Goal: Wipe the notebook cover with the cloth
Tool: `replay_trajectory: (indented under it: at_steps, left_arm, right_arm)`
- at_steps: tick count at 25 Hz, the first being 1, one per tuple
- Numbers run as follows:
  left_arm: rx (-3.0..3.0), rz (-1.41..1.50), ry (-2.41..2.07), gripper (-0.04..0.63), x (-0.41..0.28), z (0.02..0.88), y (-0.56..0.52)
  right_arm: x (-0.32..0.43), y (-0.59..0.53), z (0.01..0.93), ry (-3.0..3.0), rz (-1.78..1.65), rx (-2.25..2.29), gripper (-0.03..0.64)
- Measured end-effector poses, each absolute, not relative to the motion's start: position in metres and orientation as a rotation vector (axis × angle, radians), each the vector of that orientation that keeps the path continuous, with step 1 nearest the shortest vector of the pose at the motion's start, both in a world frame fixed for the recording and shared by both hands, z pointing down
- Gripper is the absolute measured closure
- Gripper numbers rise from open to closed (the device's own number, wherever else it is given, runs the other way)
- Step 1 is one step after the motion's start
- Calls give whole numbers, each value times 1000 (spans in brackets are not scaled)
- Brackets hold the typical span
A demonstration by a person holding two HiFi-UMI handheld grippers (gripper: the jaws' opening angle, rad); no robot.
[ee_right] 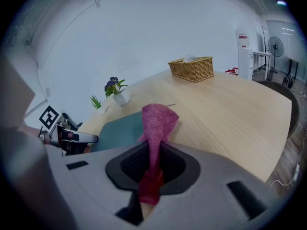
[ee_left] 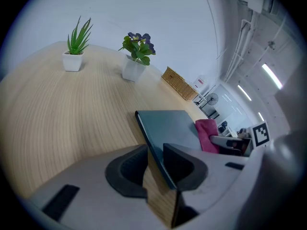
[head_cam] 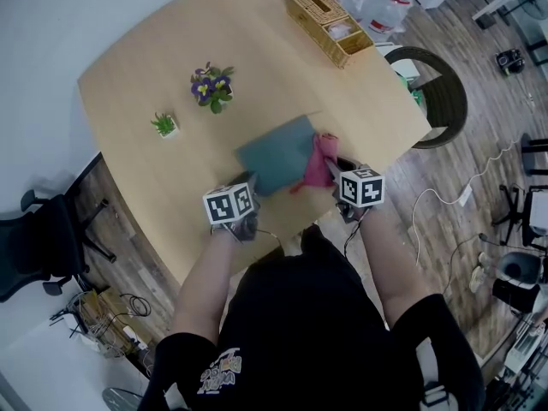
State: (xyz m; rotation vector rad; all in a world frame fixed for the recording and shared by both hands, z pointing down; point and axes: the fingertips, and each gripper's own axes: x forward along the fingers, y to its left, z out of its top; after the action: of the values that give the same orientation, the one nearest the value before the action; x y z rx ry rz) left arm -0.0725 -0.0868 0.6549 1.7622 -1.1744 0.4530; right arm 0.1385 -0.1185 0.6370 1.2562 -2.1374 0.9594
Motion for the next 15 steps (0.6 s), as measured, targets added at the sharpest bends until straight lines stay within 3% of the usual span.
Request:
replay_trajectory:
  at_steps: [15]
  left_arm:
    - [1814,445,-1142,499,-70,650,-82]
  right_arm:
    - [85,-57,620,-2213,1026,1212,560]
